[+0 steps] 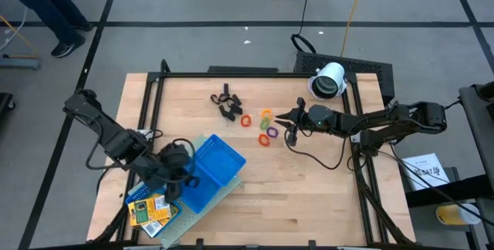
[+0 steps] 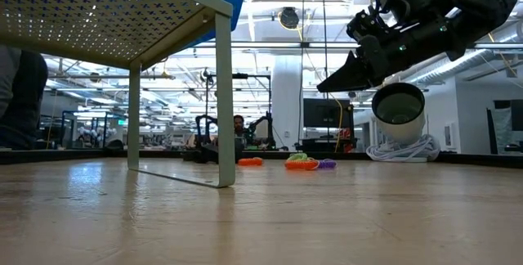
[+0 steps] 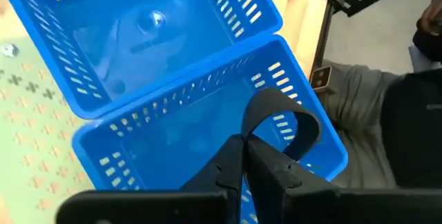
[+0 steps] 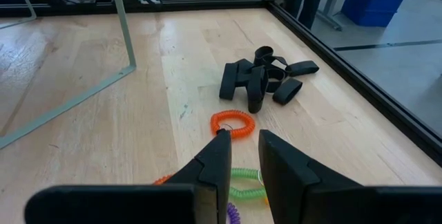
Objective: Pick & Place Office Desk Supplies
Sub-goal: Put the black rubber band into the center blue basket on the shelf
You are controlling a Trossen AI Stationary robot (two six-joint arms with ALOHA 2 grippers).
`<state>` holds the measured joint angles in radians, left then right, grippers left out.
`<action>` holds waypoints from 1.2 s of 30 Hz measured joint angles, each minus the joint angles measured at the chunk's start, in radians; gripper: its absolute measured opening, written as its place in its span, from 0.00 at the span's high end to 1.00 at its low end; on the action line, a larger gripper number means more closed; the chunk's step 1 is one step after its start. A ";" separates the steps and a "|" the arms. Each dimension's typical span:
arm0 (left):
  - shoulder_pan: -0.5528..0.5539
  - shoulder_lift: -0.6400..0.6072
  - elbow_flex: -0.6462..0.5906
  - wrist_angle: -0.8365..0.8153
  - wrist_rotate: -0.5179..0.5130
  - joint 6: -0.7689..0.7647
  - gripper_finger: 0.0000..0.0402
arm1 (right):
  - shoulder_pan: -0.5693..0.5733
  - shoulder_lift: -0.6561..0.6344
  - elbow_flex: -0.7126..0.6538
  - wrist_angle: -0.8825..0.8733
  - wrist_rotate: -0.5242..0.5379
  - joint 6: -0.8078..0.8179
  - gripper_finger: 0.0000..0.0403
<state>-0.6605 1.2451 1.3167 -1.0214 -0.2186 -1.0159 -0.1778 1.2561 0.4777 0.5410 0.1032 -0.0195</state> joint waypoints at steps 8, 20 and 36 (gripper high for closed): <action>-0.001 0.005 0.000 -0.067 -0.002 -0.097 0.71 | 0.001 0.000 0.000 0.000 -0.001 0.000 0.84; -0.003 0.037 0.000 -0.101 0.002 0.123 0.44 | 0.001 0.000 0.000 -0.017 -0.002 -0.013 0.84; -0.030 0.046 0.000 -0.172 0.097 0.414 0.43 | 0.001 0.000 0.000 -0.022 0.000 -0.020 0.84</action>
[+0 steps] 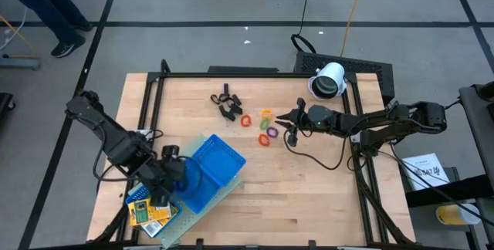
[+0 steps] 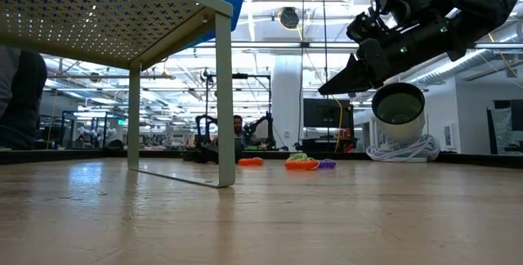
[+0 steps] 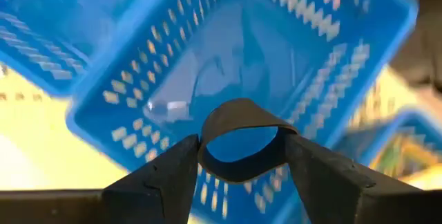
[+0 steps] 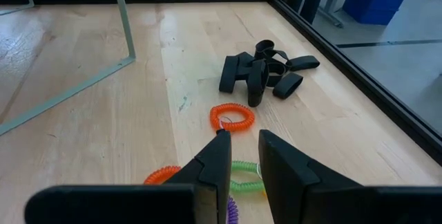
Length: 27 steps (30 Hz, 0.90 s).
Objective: Pick & Place Office Desk Supplies
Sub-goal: Put the black rubber band into the center blue basket on the shelf
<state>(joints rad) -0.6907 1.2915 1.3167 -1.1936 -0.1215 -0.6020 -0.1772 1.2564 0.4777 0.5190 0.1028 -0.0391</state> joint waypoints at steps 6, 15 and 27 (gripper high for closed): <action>0.005 0.000 0.000 -0.014 0.039 -0.084 0.43 | 0.000 0.000 0.000 0.000 0.000 0.000 0.84; 0.043 0.000 0.000 0.290 -0.022 -0.320 0.43 | 0.000 0.000 0.000 0.000 0.000 0.001 0.84; 0.084 0.000 0.000 0.420 0.009 -0.457 0.43 | 0.000 0.000 0.000 0.000 0.000 0.001 0.84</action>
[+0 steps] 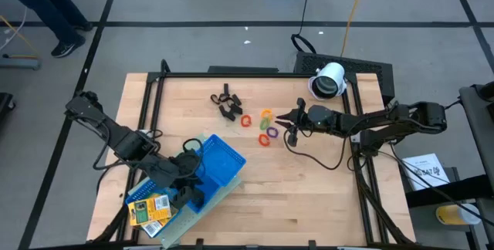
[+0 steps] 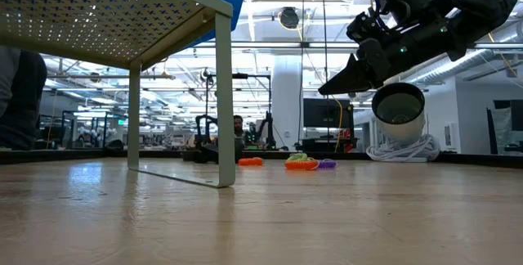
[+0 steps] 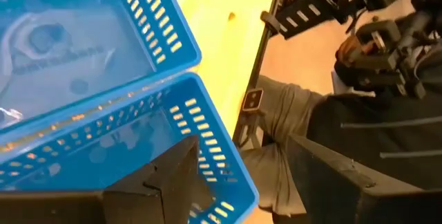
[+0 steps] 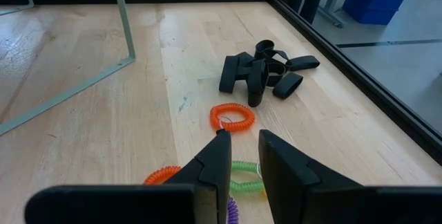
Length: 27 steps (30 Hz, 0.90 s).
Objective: Pick & Place Office Desk Supplies
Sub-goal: Put the black rubber band into the center blue basket on the shelf
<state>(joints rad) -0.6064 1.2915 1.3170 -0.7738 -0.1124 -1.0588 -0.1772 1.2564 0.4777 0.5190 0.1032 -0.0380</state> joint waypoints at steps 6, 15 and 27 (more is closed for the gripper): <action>0.003 0.000 0.000 -0.007 -0.037 -0.027 0.43 | 0.000 0.000 0.000 0.000 0.000 0.000 0.84; 0.135 -0.036 0.000 0.031 -0.089 0.082 0.43 | 0.000 0.000 0.000 0.000 0.000 0.000 0.84; 0.489 -0.040 0.000 0.051 -0.433 0.404 0.43 | 0.000 0.000 0.000 0.001 0.000 0.023 0.84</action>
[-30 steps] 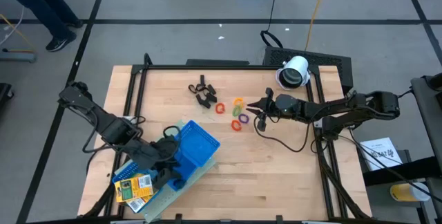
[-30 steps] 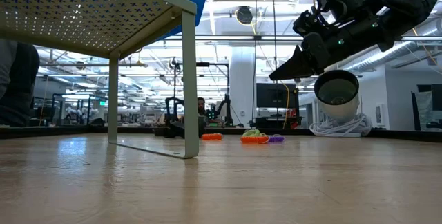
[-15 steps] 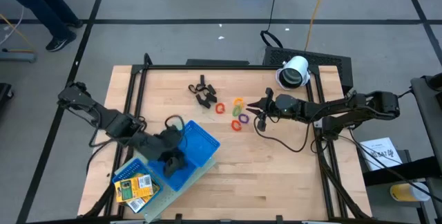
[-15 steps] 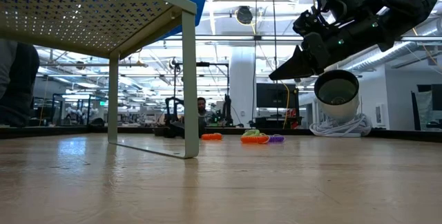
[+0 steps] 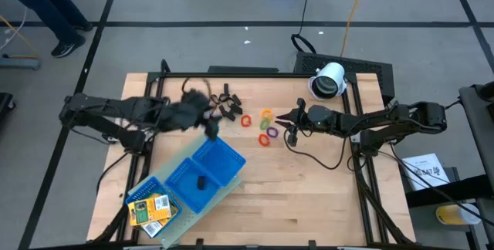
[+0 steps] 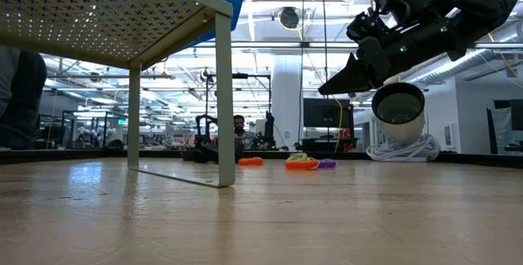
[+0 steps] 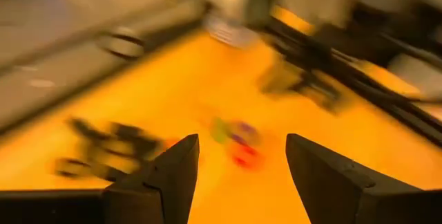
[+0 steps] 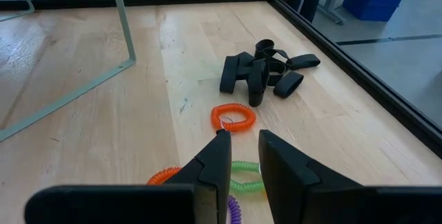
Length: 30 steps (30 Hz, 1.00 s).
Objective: Pick & Place Office Desk Supplies
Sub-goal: Put the black rubber band into the center blue basket on the shelf
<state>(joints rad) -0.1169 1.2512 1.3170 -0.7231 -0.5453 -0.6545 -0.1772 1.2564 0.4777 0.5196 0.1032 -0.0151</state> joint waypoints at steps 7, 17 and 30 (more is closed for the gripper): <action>0.211 0.124 0.000 0.005 -0.070 0.044 0.43 | 0.000 0.000 0.000 0.001 0.000 0.000 0.84; 0.355 0.420 0.000 0.218 0.099 0.087 0.43 | 0.000 0.000 0.000 0.004 -0.002 -0.002 0.84; 0.423 0.604 0.000 0.243 0.226 0.092 0.43 | 0.000 0.000 0.000 0.000 -0.003 -0.004 0.84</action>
<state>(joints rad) 0.3063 1.8549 1.3170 -0.4801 -0.3194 -0.5621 -0.1772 1.2564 0.4777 0.5198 0.1005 -0.0189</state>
